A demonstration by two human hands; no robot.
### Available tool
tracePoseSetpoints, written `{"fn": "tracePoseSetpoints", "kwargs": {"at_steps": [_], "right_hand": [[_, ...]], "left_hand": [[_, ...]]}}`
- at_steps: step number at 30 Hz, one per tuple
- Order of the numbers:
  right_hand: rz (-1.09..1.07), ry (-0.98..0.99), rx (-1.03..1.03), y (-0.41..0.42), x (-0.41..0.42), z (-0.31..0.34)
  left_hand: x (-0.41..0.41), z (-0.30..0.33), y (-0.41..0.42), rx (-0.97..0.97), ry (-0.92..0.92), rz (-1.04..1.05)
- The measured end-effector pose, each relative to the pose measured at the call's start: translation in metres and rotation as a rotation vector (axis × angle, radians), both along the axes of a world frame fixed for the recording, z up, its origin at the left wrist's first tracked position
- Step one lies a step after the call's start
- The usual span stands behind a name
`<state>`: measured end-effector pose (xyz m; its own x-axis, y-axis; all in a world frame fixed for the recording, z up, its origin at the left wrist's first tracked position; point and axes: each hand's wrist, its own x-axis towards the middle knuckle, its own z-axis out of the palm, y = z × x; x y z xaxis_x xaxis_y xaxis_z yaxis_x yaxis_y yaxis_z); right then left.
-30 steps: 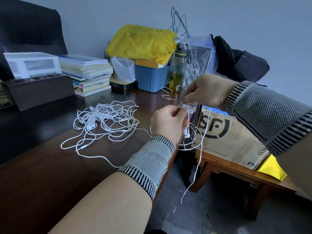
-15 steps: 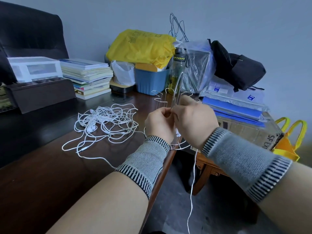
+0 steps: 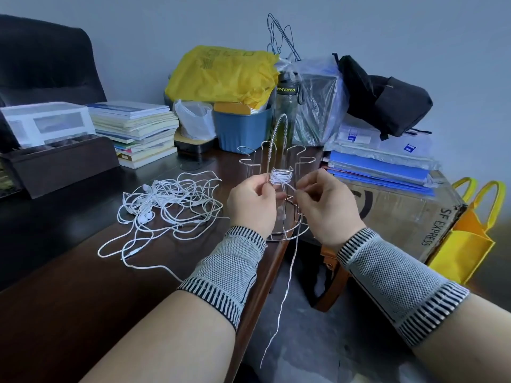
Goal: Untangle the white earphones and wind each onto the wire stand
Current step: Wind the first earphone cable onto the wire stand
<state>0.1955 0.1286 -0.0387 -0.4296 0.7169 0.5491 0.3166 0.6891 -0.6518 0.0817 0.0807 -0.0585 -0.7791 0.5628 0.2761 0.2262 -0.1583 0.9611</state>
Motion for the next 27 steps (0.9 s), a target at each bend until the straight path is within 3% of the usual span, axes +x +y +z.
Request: {"fn": "tracePoseSetpoints", "kwargs": {"at_steps": [3,8,12,17,19,23,27], "right_hand": [[0.108,0.006,0.012,0.003,0.002,-0.001],[0.195,0.015,-0.153,0.01,0.007,-0.001],[0.214,0.156,-0.244,0.012,0.008,-0.007],[0.273,0.28,-0.413,0.012,0.006,-0.008],[0.293,0.3,-0.445,0.014,0.005,-0.009],[0.316,0.302,-0.513,0.015,-0.001,-0.011],[0.303,0.288,-0.487,0.014,-0.012,-0.013]], "left_hand": [[-0.001,-0.001,0.001,-0.019,0.05,0.019],[0.002,0.006,-0.007,-0.098,0.207,0.211],[0.006,0.021,-0.019,-0.125,0.282,0.31],[0.024,0.028,-0.028,-0.49,0.467,0.066],[0.028,0.023,-0.027,-0.611,0.451,-0.052],[0.028,0.02,-0.031,-0.644,0.386,-0.223],[0.023,0.026,-0.042,-0.543,0.192,-0.236]]}}
